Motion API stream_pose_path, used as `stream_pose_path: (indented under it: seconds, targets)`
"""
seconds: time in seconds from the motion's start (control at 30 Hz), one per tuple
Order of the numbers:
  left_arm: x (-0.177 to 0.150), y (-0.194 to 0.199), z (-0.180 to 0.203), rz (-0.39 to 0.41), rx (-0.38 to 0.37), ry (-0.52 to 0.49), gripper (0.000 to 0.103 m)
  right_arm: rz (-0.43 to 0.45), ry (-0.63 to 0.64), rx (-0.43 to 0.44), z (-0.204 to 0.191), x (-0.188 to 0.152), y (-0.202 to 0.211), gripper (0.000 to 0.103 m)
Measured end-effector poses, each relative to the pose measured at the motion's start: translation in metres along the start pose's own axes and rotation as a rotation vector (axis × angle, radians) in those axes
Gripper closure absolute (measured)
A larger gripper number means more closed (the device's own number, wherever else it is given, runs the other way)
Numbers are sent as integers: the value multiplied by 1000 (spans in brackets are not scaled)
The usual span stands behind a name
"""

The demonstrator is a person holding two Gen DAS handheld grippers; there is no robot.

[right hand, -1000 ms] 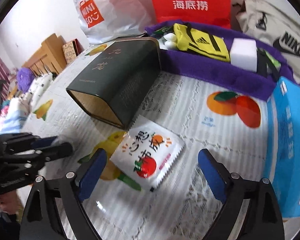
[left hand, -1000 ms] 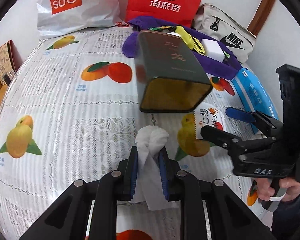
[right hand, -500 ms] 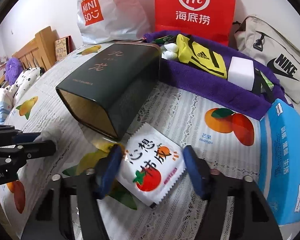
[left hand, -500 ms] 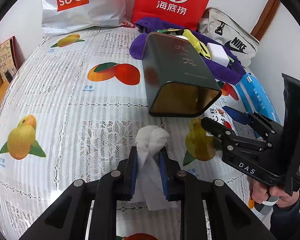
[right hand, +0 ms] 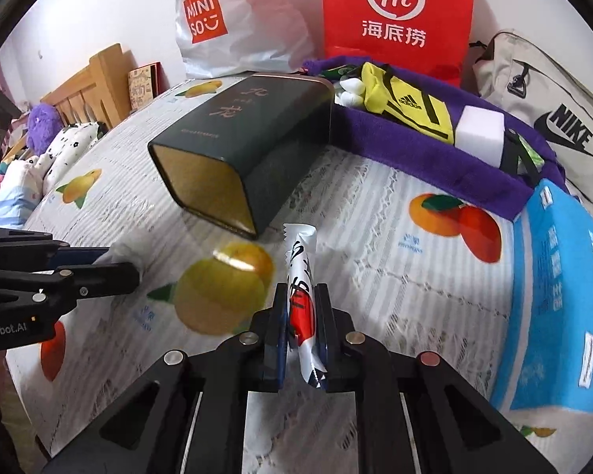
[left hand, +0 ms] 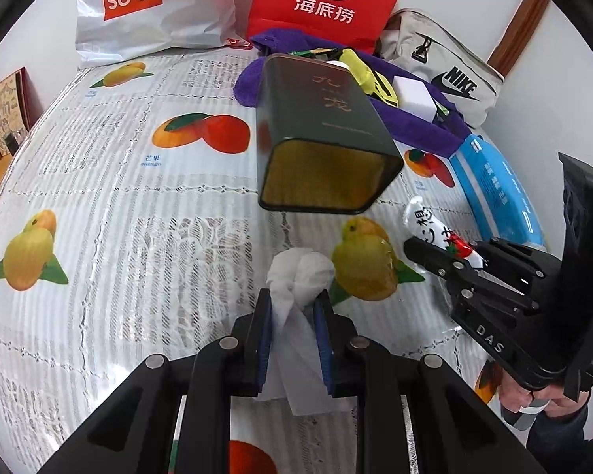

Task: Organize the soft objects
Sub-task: 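Carry the tissue and tomato-print packet over the purple towel with both tools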

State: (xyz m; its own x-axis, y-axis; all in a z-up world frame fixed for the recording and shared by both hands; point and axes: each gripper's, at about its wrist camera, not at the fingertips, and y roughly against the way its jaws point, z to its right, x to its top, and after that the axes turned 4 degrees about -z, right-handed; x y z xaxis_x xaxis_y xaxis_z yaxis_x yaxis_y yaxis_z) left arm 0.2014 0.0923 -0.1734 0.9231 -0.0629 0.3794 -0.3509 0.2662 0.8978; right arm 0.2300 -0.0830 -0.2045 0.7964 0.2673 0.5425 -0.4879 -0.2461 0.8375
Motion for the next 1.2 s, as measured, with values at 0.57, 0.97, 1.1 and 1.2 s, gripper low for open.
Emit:
stream_pose_path:
  seconds: [0.57,0.97,1.1,1.2]
  targets:
    - [-1,13,24,24,-23,-14,83,6,-65,94,27,-41,54,93]
    - [5,16,31,33,-2,-1,83,-29,-210,8,90,-93,83,93]
    - [-1,6,33,9,9,7,83,-26,-235,-6,105,-100,87,93]
    - [-6,-1,36,-6,16,11,83,-26,-245,-13,112,-104,87,93]
